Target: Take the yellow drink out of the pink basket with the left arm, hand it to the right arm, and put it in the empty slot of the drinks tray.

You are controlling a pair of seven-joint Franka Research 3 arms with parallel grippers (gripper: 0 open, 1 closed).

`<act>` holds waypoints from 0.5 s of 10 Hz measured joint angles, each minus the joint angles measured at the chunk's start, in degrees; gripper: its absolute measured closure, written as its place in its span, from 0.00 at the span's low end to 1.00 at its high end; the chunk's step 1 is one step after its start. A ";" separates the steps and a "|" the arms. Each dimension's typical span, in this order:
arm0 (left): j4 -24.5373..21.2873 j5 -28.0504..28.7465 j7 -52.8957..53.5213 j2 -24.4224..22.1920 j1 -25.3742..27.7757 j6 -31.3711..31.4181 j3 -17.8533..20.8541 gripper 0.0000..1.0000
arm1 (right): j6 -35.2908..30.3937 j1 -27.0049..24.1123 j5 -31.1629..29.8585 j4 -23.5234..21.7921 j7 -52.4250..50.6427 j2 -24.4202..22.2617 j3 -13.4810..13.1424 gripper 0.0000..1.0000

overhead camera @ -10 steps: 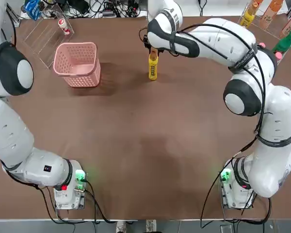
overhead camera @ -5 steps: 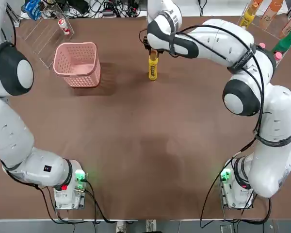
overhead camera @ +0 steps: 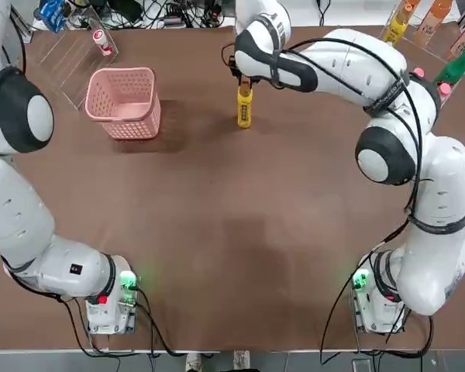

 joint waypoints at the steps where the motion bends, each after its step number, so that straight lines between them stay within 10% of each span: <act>1: 0.00 0.00 0.00 0.00 0.00 0.00 0.00 0.00 | 0.00 0.09 0.00 0.00 0.00 0.18 0.02 0.52; 5: 0.00 0.00 0.00 0.00 0.00 0.00 0.00 0.00 | 0.01 0.19 0.00 0.08 0.02 0.58 -0.02 0.53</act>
